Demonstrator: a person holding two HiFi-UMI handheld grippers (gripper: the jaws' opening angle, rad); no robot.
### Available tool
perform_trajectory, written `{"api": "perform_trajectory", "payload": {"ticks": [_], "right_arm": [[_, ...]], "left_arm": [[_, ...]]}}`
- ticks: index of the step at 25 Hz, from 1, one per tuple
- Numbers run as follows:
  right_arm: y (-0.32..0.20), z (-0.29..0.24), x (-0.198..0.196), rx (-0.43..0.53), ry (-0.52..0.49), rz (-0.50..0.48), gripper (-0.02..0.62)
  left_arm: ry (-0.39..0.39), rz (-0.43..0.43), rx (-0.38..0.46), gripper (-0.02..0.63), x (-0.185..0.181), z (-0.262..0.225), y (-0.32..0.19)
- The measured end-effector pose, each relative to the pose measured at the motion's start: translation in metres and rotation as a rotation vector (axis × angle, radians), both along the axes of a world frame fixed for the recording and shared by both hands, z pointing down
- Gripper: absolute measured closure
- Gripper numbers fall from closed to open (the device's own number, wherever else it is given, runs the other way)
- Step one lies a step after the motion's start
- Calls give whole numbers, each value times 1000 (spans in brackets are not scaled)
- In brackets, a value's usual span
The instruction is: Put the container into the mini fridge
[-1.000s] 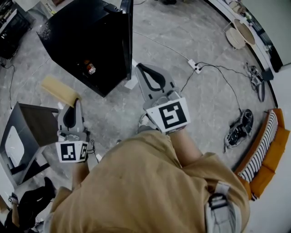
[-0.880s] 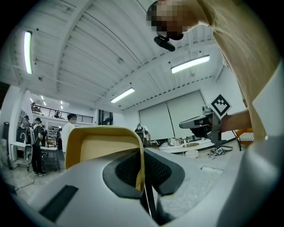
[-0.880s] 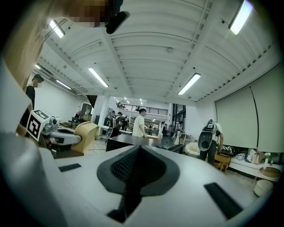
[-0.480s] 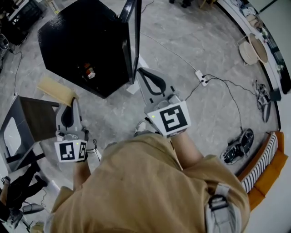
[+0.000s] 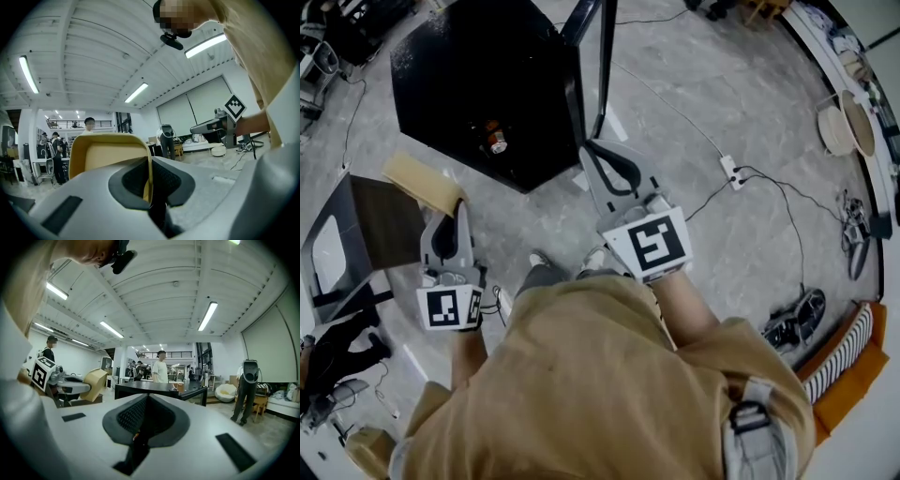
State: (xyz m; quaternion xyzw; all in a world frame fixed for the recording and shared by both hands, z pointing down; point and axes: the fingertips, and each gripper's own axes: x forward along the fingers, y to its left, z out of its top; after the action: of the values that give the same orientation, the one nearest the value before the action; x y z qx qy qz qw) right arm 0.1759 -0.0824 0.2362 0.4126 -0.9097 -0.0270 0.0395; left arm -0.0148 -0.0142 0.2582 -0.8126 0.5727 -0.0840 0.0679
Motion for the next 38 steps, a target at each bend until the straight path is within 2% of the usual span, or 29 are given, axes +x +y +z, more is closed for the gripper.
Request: {"api": "perform_trajectory", "payload": {"ticks": [8, 17, 22, 26, 30, 34, 38], "right_arm": [[-10, 1, -6, -6, 7, -9, 592], [-24, -2, -34, -4, 67, -5, 592], [-34, 7, -53, -21, 95, -9, 592], [-38, 21, -66, -35, 128, -31, 592], [-46, 32, -71, -48, 139, -38, 592], [-58, 50, -70, -51, 151, -44, 592], [-75, 74, -73, -81, 154, -41, 592]], "left_arm": [[-23, 15, -4, 600, 0, 5, -13], [-19, 89, -27, 600, -10, 26, -43], [-44, 183, -110, 600, -4, 66, -62], [-49, 206, -132, 600, 2, 90, -75], [-123, 235, -167, 600, 6, 114, -90], [-196, 253, -244, 600, 9, 156, -104], [-226, 264, -285, 600, 6, 186, -124]]}}
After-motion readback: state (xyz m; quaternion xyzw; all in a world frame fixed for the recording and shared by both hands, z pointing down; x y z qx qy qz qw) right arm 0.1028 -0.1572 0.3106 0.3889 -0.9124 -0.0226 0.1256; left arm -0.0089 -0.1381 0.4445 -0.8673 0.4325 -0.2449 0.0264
